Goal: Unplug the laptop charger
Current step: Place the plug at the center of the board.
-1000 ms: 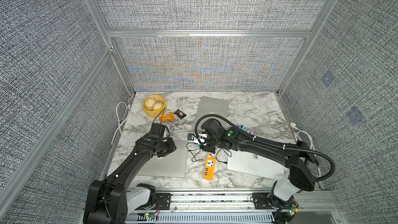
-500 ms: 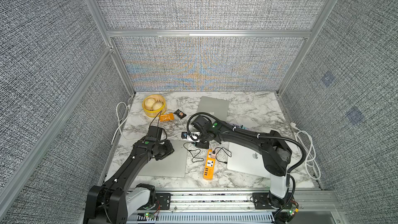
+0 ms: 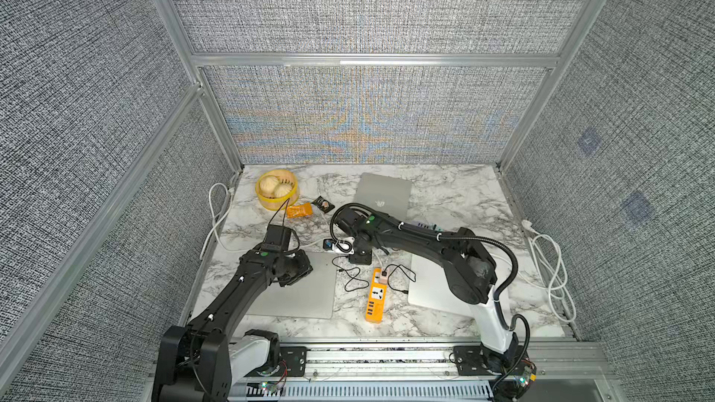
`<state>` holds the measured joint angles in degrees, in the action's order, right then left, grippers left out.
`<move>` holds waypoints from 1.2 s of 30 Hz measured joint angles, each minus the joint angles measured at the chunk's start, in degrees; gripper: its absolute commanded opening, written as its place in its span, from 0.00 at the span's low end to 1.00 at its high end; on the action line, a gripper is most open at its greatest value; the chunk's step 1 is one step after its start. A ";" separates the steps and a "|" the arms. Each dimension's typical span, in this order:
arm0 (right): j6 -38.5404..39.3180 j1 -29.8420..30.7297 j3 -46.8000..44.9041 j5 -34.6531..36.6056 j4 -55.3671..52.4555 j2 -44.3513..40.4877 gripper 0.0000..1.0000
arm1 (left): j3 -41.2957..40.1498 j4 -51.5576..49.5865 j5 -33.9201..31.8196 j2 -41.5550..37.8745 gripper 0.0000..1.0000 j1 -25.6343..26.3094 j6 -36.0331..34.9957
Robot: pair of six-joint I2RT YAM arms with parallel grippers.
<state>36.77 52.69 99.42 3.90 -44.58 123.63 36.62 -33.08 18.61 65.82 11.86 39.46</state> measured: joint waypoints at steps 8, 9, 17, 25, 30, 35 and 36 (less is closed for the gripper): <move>1.29 0.57 3.52 0.74 -2.08 3.37 0.37 | -0.20 0.04 0.02 -0.07 0.24 -0.11 0.00; 1.44 0.59 3.78 0.90 -2.25 3.67 0.39 | -0.26 0.02 0.02 -0.17 0.24 -0.11 0.00; 1.88 1.31 5.20 1.79 -4.22 4.68 0.56 | -0.48 -0.17 0.00 -1.55 0.24 -0.15 0.02; -1.14 1.79 4.28 1.64 -3.37 -2.51 0.63 | 2.19 -2.34 0.94 -2.27 0.25 -0.17 -0.48; -5.60 1.68 -0.48 3.10 0.96 -11.08 0.64 | 4.20 -3.26 1.42 -4.68 0.25 0.00 -1.62; -15.34 -0.26 -10.16 3.76 7.69 -23.28 0.66 | 5.66 -3.39 1.38 -9.77 0.25 1.84 -4.48; -18.49 -1.20 -13.00 3.52 9.49 -26.62 0.65 | 5.86 -3.34 1.16 -11.28 0.25 2.64 -5.46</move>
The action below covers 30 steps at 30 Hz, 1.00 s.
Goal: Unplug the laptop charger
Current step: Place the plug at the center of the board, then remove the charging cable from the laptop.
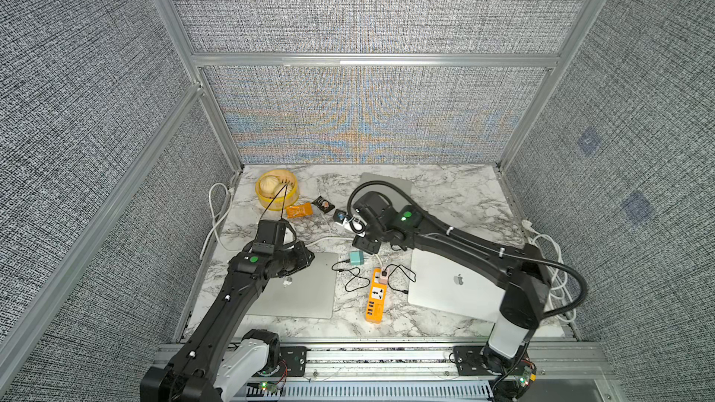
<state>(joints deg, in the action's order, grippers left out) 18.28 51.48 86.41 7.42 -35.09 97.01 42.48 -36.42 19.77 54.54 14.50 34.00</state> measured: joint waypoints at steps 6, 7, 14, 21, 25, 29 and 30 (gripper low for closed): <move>-20.20 -6.43 -15.56 -3.13 7.48 -17.90 0.66 | 0.31 1.38 -2.67 -7.76 0.26 7.98 -7.23; -23.02 -7.17 -18.27 -4.00 8.50 -20.81 0.66 | 0.42 1.75 -3.13 -8.61 0.26 9.38 -8.59; -42.29 -15.32 -34.82 -10.56 10.91 -38.40 0.66 | 1.20 4.39 -3.56 -9.35 0.27 18.27 -16.96; -55.47 -23.02 -47.58 -18.58 10.82 -45.99 0.63 | 3.80 7.15 -4.83 -4.96 0.27 30.77 -26.21; -60.17 -25.90 -52.61 -22.60 11.30 -47.52 0.60 | 6.01 8.37 -6.38 -0.50 0.27 38.25 -32.48; -63.41 -27.89 -56.26 -25.94 11.80 -47.08 0.54 | 8.55 8.96 -8.24 6.01 0.27 44.61 -38.36; -64.04 -28.02 -57.00 -26.62 12.17 -46.93 0.53 | 9.31 8.92 -8.59 7.93 0.27 45.99 -39.85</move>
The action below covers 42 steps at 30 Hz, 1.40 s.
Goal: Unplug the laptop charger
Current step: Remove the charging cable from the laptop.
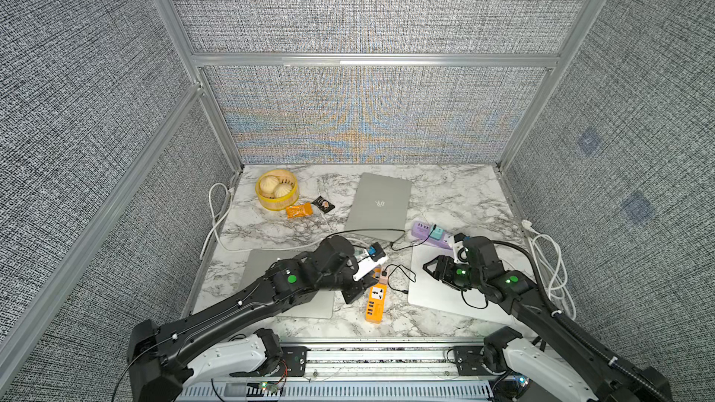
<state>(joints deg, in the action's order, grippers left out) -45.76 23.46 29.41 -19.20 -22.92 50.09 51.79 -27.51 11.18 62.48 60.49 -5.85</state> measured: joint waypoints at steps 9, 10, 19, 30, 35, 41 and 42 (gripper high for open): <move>-3.85 -1.05 -5.33 -4.35 3.89 1.27 0.51 | 7.43 -1.20 -0.70 15.17 0.26 5.64 -9.55; -4.00 -1.11 -5.84 -4.74 4.37 1.44 0.51 | 8.37 -1.49 -0.72 16.81 0.26 5.99 -10.47; -5.57 -1.40 -8.59 -7.28 8.31 3.54 0.47 | 13.38 -5.07 -2.32 26.80 0.25 8.44 -15.85; -6.84 -3.04 -11.93 -10.51 12.90 5.62 0.43 | 18.36 -6.32 -8.24 35.76 0.25 9.46 -19.67; -6.78 -6.25 -12.59 -12.74 13.31 6.32 0.42 | 20.44 -5.97 -9.40 39.50 0.25 9.51 -20.76; -3.78 -8.52 -11.78 -15.47 12.20 8.15 0.42 | 19.89 -4.26 -10.05 41.70 0.26 9.84 -22.32; -2.82 -9.16 -11.19 -16.02 11.28 8.61 0.42 | 19.69 -4.28 -10.27 41.99 0.26 9.92 -22.49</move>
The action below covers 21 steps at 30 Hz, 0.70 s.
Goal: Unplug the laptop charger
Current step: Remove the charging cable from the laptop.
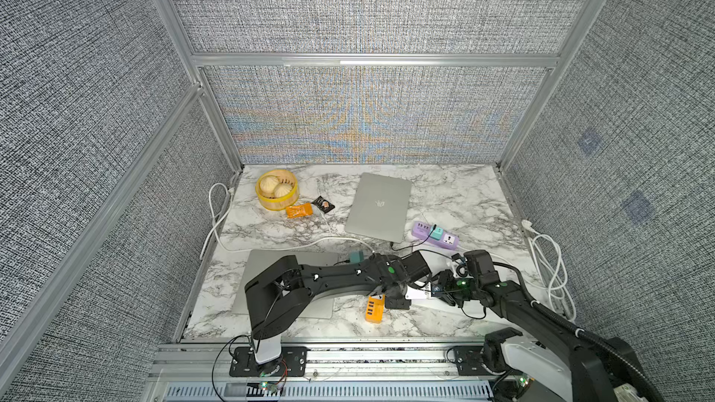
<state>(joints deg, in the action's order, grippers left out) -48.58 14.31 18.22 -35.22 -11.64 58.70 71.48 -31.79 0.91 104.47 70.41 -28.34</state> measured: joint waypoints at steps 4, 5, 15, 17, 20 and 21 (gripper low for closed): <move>2.40 -1.57 0.85 -1.49 -1.11 0.46 0.42 | 0.92 0.07 -0.90 1.09 0.27 0.04 -1.49; 2.67 -1.84 0.83 -1.84 -1.42 0.50 0.42 | 1.38 0.09 -0.94 1.60 0.26 0.04 -1.70; 4.44 -3.34 0.44 -4.59 -1.81 1.40 0.38 | 3.93 0.31 -1.70 5.57 0.26 0.04 -3.74; 4.81 -3.63 0.33 -4.74 -1.60 1.92 0.38 | 4.33 0.15 -2.32 6.05 0.26 0.07 -4.22; 5.03 -3.91 -0.02 -5.49 -0.94 2.95 0.38 | 4.85 -0.50 -3.26 7.08 0.25 0.17 -4.28; 5.07 -3.91 -0.07 -5.75 -0.55 3.30 0.37 | 4.98 -0.74 -3.78 7.37 0.25 0.22 -4.26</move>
<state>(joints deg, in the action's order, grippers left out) -43.51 10.39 18.15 -40.97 -12.19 62.00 76.47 -32.53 -2.87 111.83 70.63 -32.60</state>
